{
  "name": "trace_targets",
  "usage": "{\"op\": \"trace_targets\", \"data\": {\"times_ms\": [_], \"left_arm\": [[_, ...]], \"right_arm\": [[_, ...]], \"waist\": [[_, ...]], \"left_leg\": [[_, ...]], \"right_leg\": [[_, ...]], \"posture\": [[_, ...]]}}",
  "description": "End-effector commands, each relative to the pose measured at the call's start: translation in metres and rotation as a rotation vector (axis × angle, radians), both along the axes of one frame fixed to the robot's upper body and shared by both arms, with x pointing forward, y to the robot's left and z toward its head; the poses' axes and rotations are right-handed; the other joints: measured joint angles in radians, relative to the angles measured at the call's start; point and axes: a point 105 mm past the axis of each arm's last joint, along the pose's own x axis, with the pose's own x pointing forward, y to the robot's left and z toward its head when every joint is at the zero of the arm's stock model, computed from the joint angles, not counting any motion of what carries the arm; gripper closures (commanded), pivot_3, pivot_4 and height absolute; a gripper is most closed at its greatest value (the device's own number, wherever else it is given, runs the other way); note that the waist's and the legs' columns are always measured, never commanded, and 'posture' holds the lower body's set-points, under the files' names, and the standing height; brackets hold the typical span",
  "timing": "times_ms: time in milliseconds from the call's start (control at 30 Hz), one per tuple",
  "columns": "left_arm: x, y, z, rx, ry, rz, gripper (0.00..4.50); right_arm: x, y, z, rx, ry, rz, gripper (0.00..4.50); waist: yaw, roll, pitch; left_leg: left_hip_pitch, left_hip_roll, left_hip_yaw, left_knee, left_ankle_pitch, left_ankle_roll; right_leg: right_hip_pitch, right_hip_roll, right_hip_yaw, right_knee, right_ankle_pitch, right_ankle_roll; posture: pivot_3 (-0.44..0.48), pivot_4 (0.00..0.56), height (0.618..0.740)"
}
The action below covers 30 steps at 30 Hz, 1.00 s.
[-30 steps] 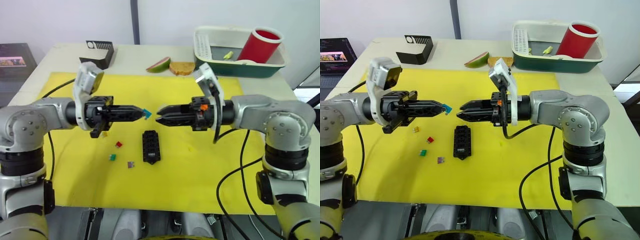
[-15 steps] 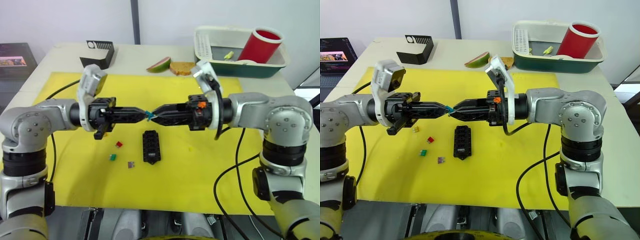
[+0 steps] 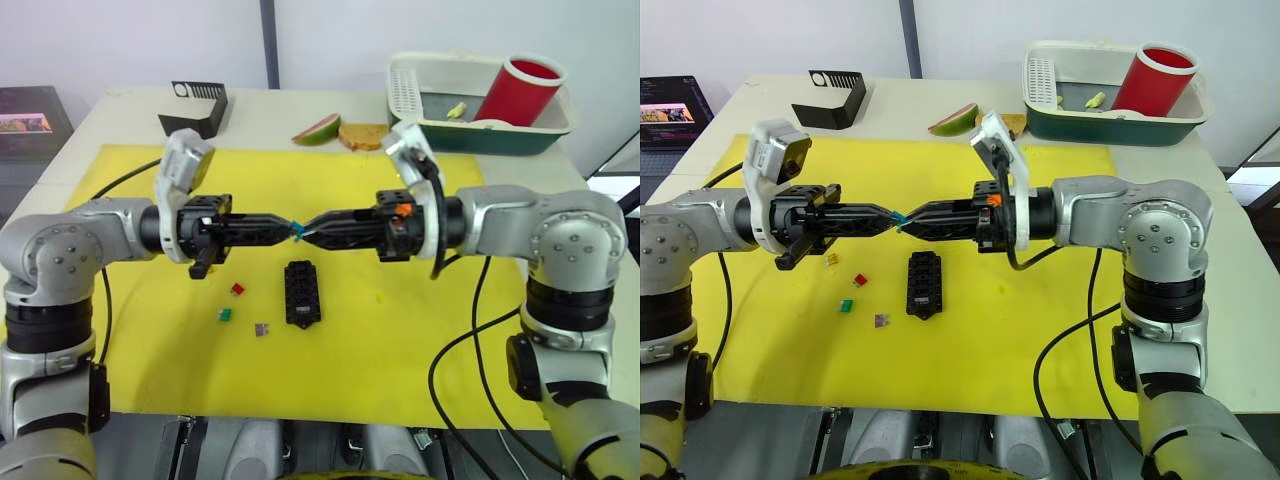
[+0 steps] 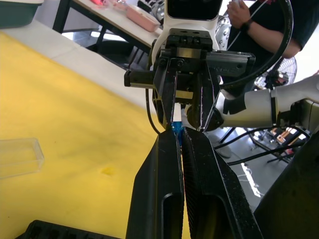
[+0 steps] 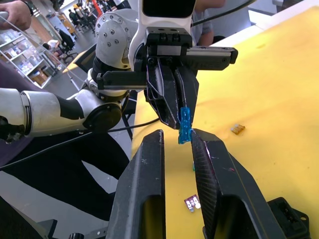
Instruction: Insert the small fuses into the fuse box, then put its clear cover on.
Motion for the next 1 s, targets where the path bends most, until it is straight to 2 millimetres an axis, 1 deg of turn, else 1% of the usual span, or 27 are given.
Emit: {"op": "trace_targets", "data": {"times_ms": [33,133,167,200,500,633,667,700,733,767,800,833,867,900,967,1000], "left_arm": [[-0.005,-0.001,0.005,-0.009,-0.039,-0.013,4.50],[-0.005,-0.001,0.005,-0.010,-0.040,-0.012,4.50],[-0.005,-0.001,0.005,-0.009,-0.040,-0.012,4.50],[-0.005,-0.001,0.005,-0.009,-0.039,-0.012,4.50],[-0.007,-0.002,0.000,0.012,-0.045,-0.011,4.50],[-0.005,0.001,-0.004,0.074,-0.088,0.020,4.50],[-0.004,0.002,-0.005,0.091,-0.099,0.026,3.85],[-0.004,0.003,-0.006,0.101,-0.103,0.026,3.56],[-0.004,0.006,-0.006,0.116,-0.113,0.029,3.08],[-0.005,0.009,-0.009,0.154,-0.136,0.033,2.51],[-0.005,0.012,-0.014,0.196,-0.159,0.032,2.09],[-0.005,0.016,-0.023,0.257,-0.198,0.036,1.58],[-0.005,0.019,-0.031,0.304,-0.227,0.035,1.28],[-0.004,0.022,-0.042,0.353,-0.260,0.027,0.53],[0.000,0.024,-0.059,0.416,-0.319,0.023,0.04],[0.002,0.025,-0.068,0.440,-0.350,0.025,0.04]], "right_arm": [[-0.004,0.002,0.012,0.014,-0.046,0.022,3.64],[-0.004,0.002,0.012,0.014,-0.046,0.023,3.64],[-0.004,0.002,0.012,0.015,-0.046,0.023,4.15],[-0.004,0.002,0.012,0.015,-0.046,0.023,4.46],[-0.005,0.002,0.012,0.008,-0.047,0.025,4.46],[-0.003,0.001,0.009,-0.042,-0.081,0.010,4.46],[-0.002,0.001,0.007,-0.071,-0.100,0.000,4.50],[0.000,0.001,0.004,-0.101,-0.119,-0.009,4.50],[0.001,0.000,0.000,-0.144,-0.149,-0.015,4.50],[0.003,-0.001,-0.006,-0.198,-0.189,-0.014,4.50],[0.004,-0.002,-0.013,-0.250,-0.233,-0.011,4.50],[0.005,-0.003,-0.022,-0.307,-0.273,-0.002,4.50],[0.007,-0.004,-0.031,-0.359,-0.308,0.007,4.50],[0.010,-0.005,-0.041,-0.407,-0.357,0.020,4.50],[0.013,-0.005,-0.054,-0.466,-0.418,0.054,4.50],[0.014,-0.003,-0.059,-0.485,-0.445,0.073,4.50]], "waist": [[0.000,0.000,0.000],[0.000,0.000,0.000],[0.000,0.000,0.000],[0.000,0.000,0.000],[0.000,0.000,0.000],[0.000,0.000,0.000],[0.000,0.000,0.000],[0.000,0.000,0.000],[0.000,0.000,0.000],[0.000,0.000,0.000],[-0.001,0.000,0.000],[-0.001,0.000,0.000],[-0.002,0.000,0.000],[-0.001,0.000,0.000],[0.000,0.000,0.000],[0.001,0.000,0.000]], "left_leg": [[0.000,0.000,0.000,0.000,0.000,0.000],[0.000,0.000,0.000,0.000,0.000,0.000],[0.000,0.000,0.000,0.000,0.000,0.000],[0.000,0.000,0.000,0.000,0.000,0.000],[0.000,0.000,0.000,0.000,0.000,0.000],[0.000,0.000,0.000,0.000,0.000,0.000],[0.000,0.000,0.000,0.000,0.000,0.000],[0.000,0.000,0.000,0.000,0.000,0.000],[0.000,0.000,0.000,0.000,0.000,0.000],[0.000,0.000,0.000,0.000,0.000,0.000],[0.000,0.000,0.000,0.000,0.000,0.000],[0.000,0.000,0.000,-0.001,0.000,0.000],[0.000,0.000,0.000,-0.001,0.000,0.000],[0.000,0.000,0.000,-0.001,0.000,0.000],[0.000,0.000,0.000,-0.001,0.000,0.000],[0.000,0.000,0.000,-0.001,0.000,0.000]], "right_leg": [[0.000,0.000,0.000,0.000,0.000,0.000],[0.000,0.000,0.000,0.000,0.000,0.000],[0.000,0.000,0.000,0.000,0.000,0.000],[0.000,0.000,0.000,0.000,0.000,0.000],[0.000,0.000,0.000,0.000,0.000,0.000],[0.000,0.000,0.000,0.000,0.000,0.000],[0.000,0.000,0.000,0.000,0.000,0.000],[0.000,0.000,0.000,0.000,0.000,0.000],[0.000,0.000,0.000,0.000,0.000,0.000],[0.000,0.000,0.000,-0.001,0.000,0.000],[0.000,0.000,0.000,-0.001,0.000,0.000],[0.000,0.000,0.000,-0.002,0.000,0.000],[0.000,0.001,0.000,-0.002,0.000,0.000],[0.000,0.001,0.000,-0.002,0.000,0.000],[0.000,0.001,0.000,-0.002,0.000,0.000],[0.000,0.001,0.000,-0.003,0.000,0.000]], "posture": [[0.000,0.150,0.740],[0.000,0.150,0.740],[0.000,0.150,0.740],[0.000,0.150,0.740],[0.000,0.150,0.740],[0.000,0.150,0.740],[0.000,0.150,0.740],[0.000,0.150,0.740],[0.000,0.150,0.740],[0.000,0.150,0.740],[0.000,0.150,0.740],[0.000,0.150,0.740],[0.000,0.150,0.740],[0.000,0.150,0.740],[0.000,0.150,0.740],[0.000,0.150,0.740]]}}
